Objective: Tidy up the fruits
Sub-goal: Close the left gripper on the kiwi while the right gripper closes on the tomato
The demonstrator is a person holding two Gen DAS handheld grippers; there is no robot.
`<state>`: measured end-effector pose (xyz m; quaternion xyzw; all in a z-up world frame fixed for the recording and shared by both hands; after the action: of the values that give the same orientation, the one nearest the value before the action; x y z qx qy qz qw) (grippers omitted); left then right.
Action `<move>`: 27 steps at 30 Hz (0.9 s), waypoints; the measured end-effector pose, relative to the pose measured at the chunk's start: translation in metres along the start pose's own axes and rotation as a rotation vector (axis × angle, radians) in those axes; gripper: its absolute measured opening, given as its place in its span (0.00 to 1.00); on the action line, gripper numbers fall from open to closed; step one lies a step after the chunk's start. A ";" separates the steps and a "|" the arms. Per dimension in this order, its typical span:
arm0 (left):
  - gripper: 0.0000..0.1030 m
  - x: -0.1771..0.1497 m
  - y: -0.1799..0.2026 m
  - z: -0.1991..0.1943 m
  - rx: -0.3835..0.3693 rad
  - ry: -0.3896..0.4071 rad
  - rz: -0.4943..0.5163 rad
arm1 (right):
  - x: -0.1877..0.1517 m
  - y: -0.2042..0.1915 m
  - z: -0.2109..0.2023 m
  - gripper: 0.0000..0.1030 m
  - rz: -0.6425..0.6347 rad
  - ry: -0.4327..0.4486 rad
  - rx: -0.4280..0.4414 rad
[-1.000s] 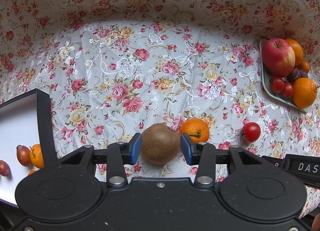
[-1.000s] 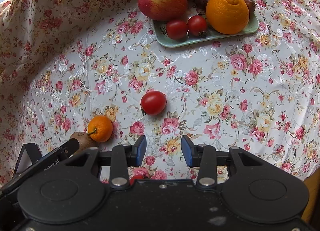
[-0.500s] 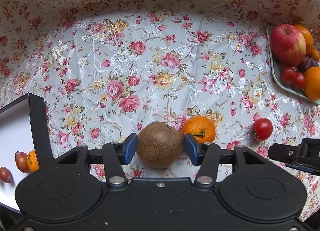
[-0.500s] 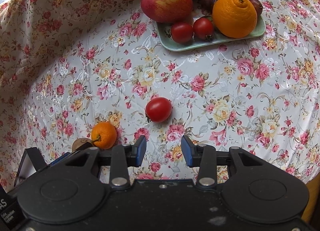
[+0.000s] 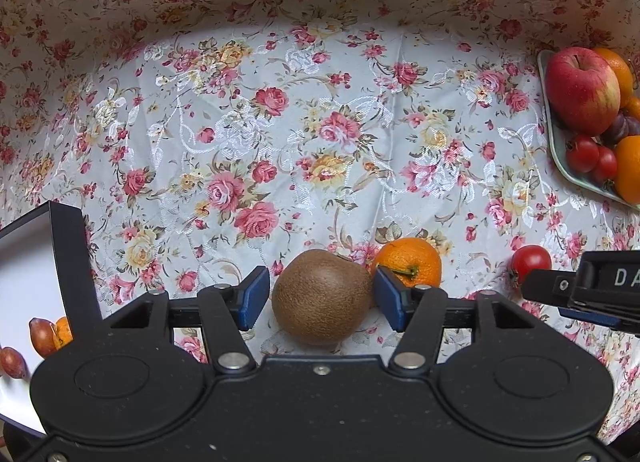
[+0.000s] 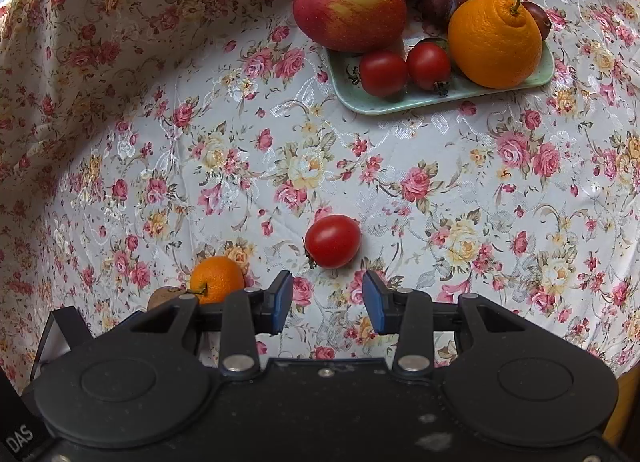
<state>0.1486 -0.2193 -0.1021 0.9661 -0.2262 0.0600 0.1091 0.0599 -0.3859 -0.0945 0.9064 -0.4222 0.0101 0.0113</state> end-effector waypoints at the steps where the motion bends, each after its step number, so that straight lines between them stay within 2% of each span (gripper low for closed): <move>1: 0.61 0.000 0.000 0.000 -0.001 -0.001 0.001 | 0.001 -0.002 0.002 0.41 -0.002 -0.001 -0.002; 10: 0.62 0.005 -0.002 0.004 -0.001 -0.014 0.005 | 0.012 -0.018 0.024 0.41 -0.021 -0.022 -0.057; 14: 0.62 0.007 -0.003 0.005 -0.004 -0.018 0.006 | 0.013 -0.023 0.032 0.41 -0.040 -0.017 -0.109; 20: 0.62 0.008 -0.006 0.007 -0.022 -0.025 -0.007 | 0.016 -0.027 0.045 0.40 -0.040 -0.038 -0.131; 22: 0.62 0.008 -0.007 0.007 -0.024 -0.026 -0.011 | 0.016 -0.029 0.046 0.37 -0.052 -0.026 -0.151; 27: 0.62 0.008 -0.005 0.008 -0.018 -0.031 -0.006 | 0.013 -0.035 0.046 0.35 -0.062 -0.012 -0.158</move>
<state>0.1585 -0.2198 -0.1092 0.9666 -0.2253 0.0424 0.1146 0.0956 -0.3749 -0.1411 0.9154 -0.3934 -0.0291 0.0807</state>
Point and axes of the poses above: each gripper's, at about its wrist camera, not at the fingertips, and z roughly the way its jaws point, y to its right, x to its top, the point moved 1 cm from there along z, roughly the way its jaws point, and after that the axes turned 12 degrees about -x, right-handed, at the moved point
